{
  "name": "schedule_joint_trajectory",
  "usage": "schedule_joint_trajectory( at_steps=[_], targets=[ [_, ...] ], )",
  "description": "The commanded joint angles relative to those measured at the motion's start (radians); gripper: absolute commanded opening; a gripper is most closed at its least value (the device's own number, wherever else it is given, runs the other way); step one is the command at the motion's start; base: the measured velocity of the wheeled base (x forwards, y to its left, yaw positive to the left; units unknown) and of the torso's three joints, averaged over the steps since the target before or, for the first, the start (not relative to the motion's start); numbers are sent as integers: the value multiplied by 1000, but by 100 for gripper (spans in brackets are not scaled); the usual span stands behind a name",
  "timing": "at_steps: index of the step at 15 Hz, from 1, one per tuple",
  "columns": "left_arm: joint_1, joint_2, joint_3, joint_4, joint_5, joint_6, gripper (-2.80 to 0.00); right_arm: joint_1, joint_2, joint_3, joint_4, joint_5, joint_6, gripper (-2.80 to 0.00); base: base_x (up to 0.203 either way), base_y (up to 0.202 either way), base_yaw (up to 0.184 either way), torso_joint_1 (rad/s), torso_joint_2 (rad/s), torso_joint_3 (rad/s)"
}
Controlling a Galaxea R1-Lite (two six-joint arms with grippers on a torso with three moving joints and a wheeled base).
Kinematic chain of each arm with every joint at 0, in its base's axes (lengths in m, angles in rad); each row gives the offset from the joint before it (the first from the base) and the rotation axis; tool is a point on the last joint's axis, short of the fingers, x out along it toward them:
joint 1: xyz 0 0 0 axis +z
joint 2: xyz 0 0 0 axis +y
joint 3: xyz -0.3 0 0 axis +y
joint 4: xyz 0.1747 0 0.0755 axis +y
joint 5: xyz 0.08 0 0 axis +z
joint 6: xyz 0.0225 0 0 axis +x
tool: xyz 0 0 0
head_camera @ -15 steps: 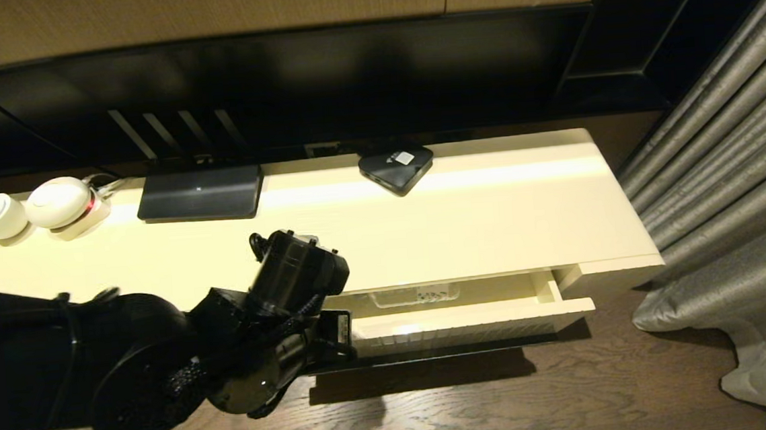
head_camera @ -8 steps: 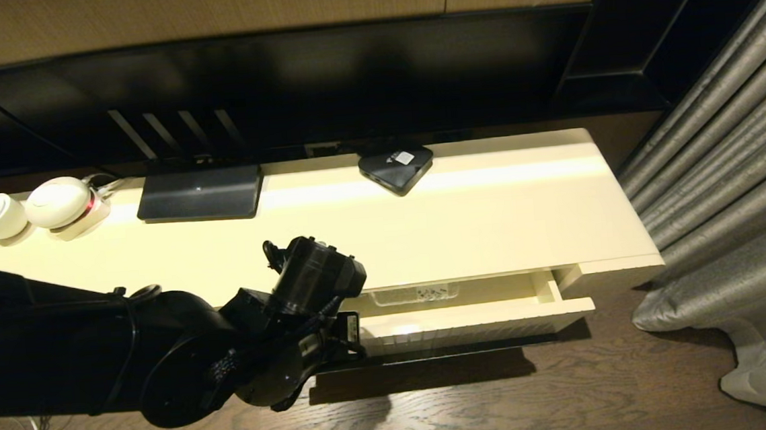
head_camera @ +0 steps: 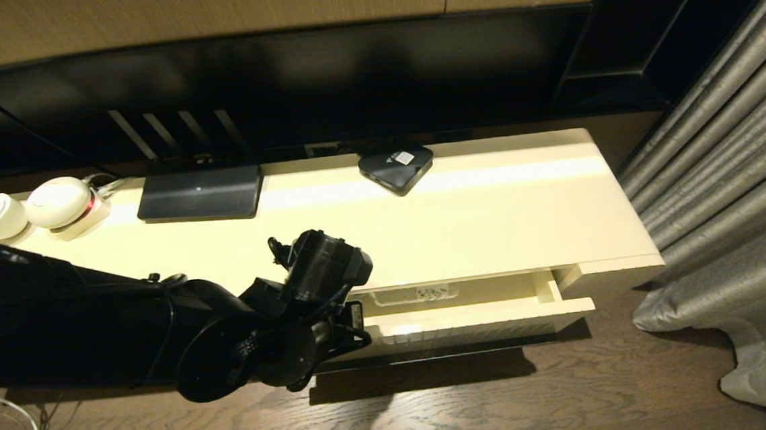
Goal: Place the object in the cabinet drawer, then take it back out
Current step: Open the drawer
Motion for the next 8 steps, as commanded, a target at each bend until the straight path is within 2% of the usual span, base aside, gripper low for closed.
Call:
schedule_joint_trajectory(
  at_steps=[1,8],
  targets=[
    [6,35,-21,0,3,-8,-280,0,1,0,0,0,0,-280,0,0,0,0,0,0],
    [24,63,-50,-5,3,-21,-280,0,1,1,0,1,0,-280,0,0,0,0,0,0]
  ],
)
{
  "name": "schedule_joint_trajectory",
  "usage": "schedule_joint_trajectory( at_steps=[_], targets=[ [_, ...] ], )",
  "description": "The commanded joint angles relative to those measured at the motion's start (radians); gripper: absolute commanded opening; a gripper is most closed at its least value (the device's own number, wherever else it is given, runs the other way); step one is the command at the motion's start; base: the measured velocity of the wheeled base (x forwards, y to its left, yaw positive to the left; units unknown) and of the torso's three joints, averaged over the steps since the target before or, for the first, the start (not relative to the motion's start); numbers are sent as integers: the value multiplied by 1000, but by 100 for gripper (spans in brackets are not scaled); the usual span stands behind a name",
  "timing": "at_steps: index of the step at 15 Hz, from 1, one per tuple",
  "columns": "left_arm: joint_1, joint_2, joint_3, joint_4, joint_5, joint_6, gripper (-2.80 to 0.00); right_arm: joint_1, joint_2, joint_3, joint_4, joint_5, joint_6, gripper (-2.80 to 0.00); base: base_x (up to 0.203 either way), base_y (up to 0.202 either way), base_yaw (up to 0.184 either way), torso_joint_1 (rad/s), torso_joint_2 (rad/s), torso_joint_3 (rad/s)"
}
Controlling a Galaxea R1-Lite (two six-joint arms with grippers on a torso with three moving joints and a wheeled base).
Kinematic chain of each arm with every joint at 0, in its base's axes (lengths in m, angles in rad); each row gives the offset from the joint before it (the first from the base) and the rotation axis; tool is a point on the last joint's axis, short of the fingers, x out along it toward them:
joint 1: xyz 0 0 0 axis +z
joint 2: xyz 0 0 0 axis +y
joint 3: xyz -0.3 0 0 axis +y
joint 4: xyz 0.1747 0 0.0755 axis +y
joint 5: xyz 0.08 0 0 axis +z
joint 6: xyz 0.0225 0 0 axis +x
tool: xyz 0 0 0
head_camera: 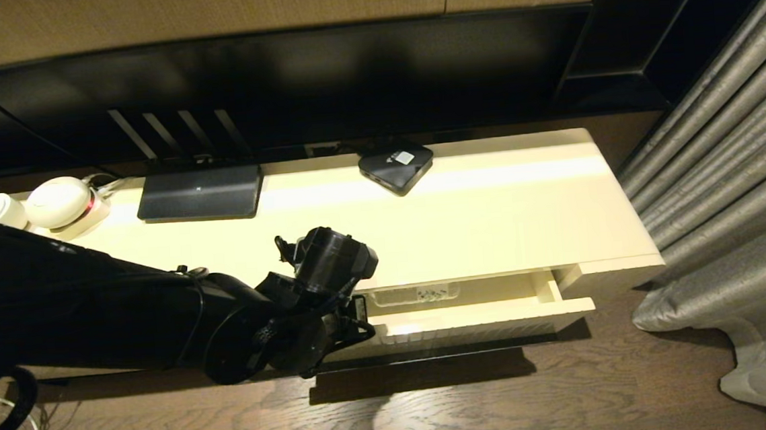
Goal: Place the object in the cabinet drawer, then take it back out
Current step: Open the drawer
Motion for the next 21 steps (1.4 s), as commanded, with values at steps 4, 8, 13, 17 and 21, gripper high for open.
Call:
schedule_joint_trajectory(
  at_steps=[4,8,13,17,21],
  targets=[
    [15,35,-17,-9,4,-15,-280,0,1,1,0,2,0,-280,0,0,0,0,0,0],
    [21,47,-28,-9,2,-15,-280,0,1,2,0,2,0,-280,0,0,0,0,0,0],
    [18,57,-18,16,-29,-24,-280,0,1,2,0,2,0,-280,0,0,0,0,0,0],
    [1,49,-19,46,-91,-65,-280,0,1,1,0,1,0,-280,0,0,0,0,0,0],
    [-12,47,6,55,-127,-83,-280,0,1,0,0,2,0,-280,0,0,0,0,0,0]
  ],
)
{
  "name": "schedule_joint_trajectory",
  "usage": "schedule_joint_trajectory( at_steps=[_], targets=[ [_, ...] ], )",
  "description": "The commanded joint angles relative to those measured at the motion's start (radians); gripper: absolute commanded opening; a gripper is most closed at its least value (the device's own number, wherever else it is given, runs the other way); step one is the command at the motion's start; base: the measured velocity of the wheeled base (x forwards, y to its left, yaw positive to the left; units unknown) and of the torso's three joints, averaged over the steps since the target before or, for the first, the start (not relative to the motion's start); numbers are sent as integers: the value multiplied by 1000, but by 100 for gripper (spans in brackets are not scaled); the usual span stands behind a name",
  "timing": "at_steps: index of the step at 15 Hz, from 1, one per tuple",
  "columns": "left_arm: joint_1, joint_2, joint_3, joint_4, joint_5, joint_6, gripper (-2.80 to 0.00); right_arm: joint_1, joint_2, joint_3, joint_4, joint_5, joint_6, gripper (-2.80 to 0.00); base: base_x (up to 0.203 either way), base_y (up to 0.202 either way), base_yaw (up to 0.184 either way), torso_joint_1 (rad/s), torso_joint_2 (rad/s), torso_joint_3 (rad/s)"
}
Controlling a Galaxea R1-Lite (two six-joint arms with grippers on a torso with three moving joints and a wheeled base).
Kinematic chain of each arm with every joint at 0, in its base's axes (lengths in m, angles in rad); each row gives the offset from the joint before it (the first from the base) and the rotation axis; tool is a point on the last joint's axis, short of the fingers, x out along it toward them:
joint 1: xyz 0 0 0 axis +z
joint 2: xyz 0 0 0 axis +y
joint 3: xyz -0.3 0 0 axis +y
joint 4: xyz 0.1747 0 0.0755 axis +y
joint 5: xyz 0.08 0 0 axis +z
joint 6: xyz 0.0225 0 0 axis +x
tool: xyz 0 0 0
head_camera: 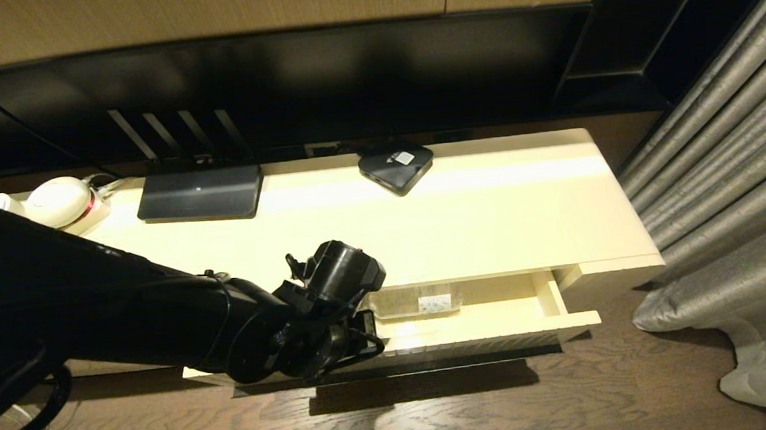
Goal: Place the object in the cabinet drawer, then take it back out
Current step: Open the drawer
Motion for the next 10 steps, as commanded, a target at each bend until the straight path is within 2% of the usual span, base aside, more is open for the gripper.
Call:
schedule_joint_trajectory(
  at_steps=[1,10],
  targets=[
    [-9,-4,23,6,-12,-9,-280,0,1,0,0,0,0,-280,0,0,0,0,0,0],
    [-38,-13,102,6,-61,-29,-280,0,1,0,0,-1,0,-280,0,0,0,0,0,0]
  ],
)
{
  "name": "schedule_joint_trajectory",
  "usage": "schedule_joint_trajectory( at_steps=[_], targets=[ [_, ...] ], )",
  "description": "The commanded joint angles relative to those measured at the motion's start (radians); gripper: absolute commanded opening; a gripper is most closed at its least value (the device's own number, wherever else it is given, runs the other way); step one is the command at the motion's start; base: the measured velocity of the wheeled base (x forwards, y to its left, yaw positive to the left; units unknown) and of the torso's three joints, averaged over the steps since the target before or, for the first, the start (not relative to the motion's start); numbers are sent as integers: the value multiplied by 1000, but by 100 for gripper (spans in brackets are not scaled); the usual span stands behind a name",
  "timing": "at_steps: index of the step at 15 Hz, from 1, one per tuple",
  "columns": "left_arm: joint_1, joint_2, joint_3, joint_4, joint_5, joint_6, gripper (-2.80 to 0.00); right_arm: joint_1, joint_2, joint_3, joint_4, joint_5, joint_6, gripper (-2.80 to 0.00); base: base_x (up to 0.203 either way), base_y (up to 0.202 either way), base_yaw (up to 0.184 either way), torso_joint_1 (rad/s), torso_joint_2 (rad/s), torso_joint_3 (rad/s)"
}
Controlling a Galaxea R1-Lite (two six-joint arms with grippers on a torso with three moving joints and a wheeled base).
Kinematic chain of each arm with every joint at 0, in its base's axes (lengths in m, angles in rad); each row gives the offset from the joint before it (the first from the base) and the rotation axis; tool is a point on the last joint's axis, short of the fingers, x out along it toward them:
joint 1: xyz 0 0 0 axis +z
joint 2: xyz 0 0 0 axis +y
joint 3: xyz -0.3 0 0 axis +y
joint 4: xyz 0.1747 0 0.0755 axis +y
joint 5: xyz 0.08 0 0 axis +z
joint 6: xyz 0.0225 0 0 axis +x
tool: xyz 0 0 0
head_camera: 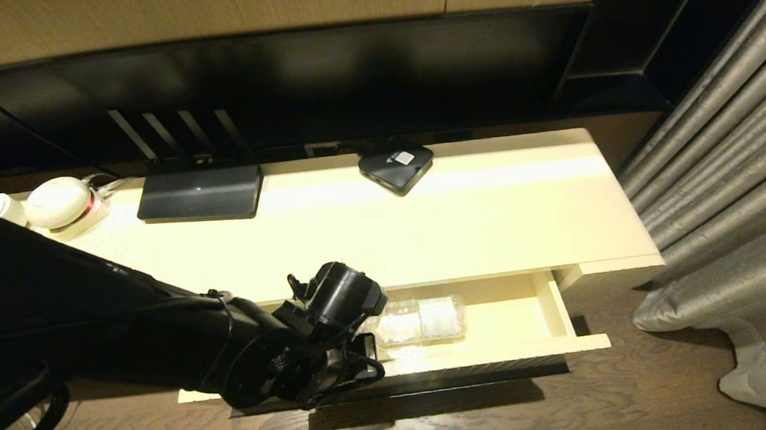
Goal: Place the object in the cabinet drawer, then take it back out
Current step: Open the drawer
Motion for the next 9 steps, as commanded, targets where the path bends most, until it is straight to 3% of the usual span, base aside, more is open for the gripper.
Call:
schedule_joint_trajectory(
  at_steps=[1,9],
  targets=[
    [-15,-9,21,6,-15,-9,-280,0,1,0,0,1,0,-280,0,0,0,0,0,0],
    [-83,-4,90,-1,-33,-56,-280,0,1,2,0,1,0,-280,0,0,0,0,0,0]
  ],
)
